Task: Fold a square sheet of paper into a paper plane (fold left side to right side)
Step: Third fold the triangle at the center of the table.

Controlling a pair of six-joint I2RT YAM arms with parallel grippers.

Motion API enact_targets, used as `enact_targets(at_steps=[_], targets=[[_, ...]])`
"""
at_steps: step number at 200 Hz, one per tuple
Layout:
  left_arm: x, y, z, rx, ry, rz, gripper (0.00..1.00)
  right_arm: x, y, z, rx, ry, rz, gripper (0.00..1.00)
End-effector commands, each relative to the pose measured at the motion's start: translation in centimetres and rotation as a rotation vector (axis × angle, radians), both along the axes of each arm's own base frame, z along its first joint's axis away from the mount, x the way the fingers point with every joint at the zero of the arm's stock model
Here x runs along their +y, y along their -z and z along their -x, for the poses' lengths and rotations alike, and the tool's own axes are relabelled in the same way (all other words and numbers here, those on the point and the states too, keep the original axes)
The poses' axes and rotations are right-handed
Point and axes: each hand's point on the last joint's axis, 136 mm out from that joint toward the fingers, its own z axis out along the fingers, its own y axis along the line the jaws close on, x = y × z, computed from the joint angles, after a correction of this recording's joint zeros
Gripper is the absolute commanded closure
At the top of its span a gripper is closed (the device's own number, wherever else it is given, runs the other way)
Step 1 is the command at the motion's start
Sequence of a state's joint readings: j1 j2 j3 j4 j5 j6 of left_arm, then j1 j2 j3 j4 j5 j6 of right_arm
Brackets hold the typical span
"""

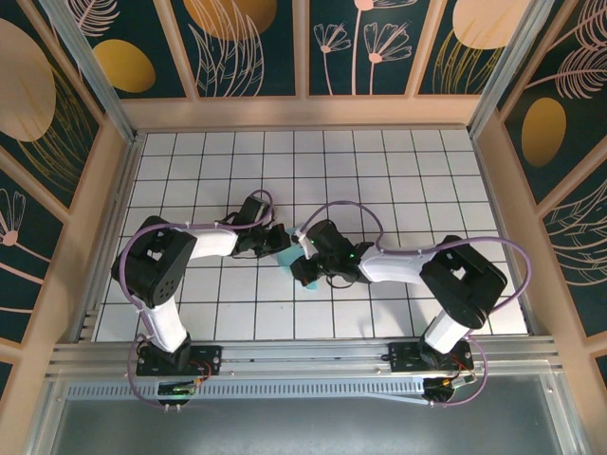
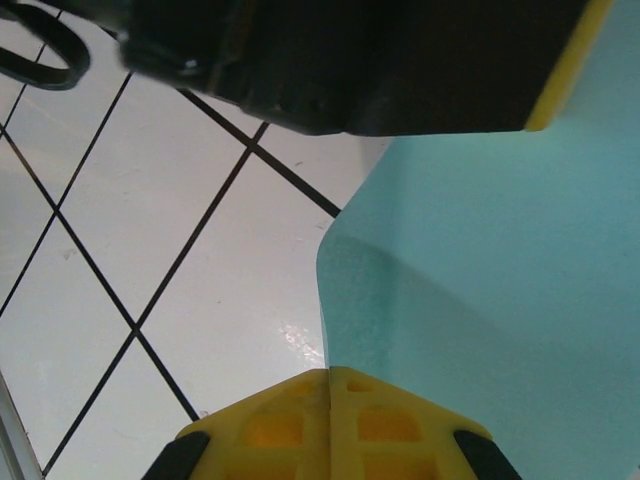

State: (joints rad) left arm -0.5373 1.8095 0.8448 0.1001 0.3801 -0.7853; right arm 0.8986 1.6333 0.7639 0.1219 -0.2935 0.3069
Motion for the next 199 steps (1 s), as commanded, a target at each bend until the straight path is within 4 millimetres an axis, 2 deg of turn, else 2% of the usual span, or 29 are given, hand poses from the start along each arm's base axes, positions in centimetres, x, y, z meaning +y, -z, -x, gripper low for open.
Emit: enact_targets(at_steps=[1,101,199], targets=[[1.3,2.5,1.3,0.057,0.002,-0.098,1.00,-0.7,1.0,-0.5,0.031,0.035,0.032,1.00],[1.3,2.6,1.3,0.058,0.009,-0.104,1.00,-2.1,1.8,-2.9,0.004,0.127,0.069,1.00],[1.4,2.6,1.3,0.059,0.007,-0.107,1.00,-2.6,2.1,-3.6,-0.002,0.160,0.084,1.00]])
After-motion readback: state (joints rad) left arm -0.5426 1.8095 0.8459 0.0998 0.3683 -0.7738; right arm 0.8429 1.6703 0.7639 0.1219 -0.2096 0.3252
